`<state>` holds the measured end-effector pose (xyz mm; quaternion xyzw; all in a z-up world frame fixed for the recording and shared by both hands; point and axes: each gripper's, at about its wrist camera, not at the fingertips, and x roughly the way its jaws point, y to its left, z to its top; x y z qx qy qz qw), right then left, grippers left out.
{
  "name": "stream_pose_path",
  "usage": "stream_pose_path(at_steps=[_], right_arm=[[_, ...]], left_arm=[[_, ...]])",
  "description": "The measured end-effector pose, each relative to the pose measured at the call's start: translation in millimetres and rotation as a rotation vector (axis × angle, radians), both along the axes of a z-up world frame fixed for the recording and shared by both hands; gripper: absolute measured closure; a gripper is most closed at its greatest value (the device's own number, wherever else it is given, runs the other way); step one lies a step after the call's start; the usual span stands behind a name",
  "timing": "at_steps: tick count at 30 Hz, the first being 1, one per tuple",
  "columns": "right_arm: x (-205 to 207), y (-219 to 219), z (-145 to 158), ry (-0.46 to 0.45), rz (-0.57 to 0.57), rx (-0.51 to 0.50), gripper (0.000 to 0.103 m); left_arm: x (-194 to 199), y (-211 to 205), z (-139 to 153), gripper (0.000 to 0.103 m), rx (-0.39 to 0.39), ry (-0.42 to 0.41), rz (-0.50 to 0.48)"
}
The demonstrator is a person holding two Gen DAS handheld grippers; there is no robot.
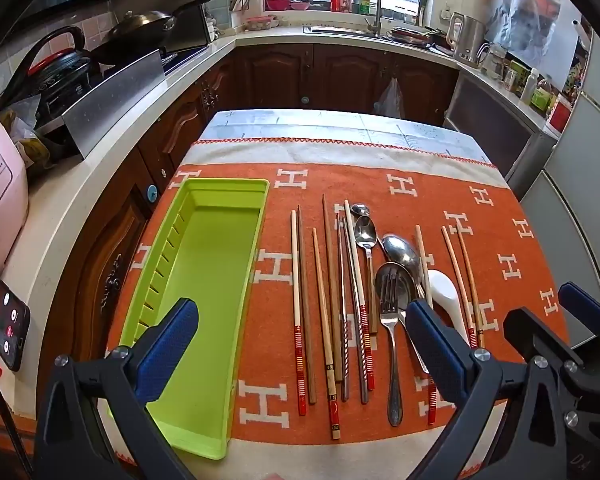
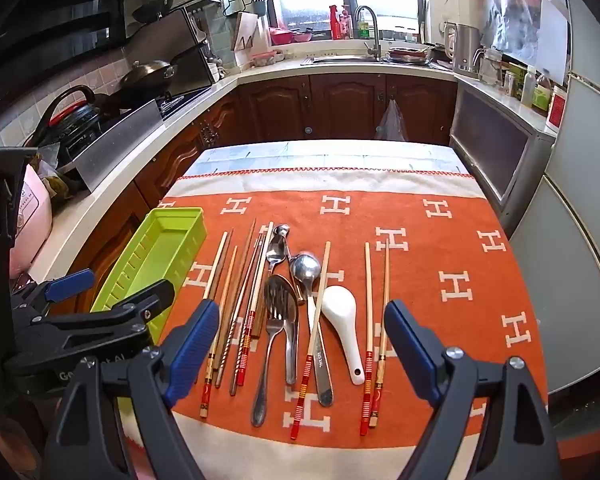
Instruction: Organize utensils
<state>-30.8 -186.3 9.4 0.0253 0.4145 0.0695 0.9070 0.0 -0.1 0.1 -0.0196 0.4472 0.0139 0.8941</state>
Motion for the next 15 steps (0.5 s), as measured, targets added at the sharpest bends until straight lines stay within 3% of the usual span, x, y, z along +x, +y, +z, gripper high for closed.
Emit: stream_pose_path(at_steps=[15], right_arm=[[-2.9,-8.7,1.8,-0.002,-0.002,0.056,0.017]], left_arm=[[-4.1,-4.5,1.7,0.003,0.008,0.006,-0.017]])
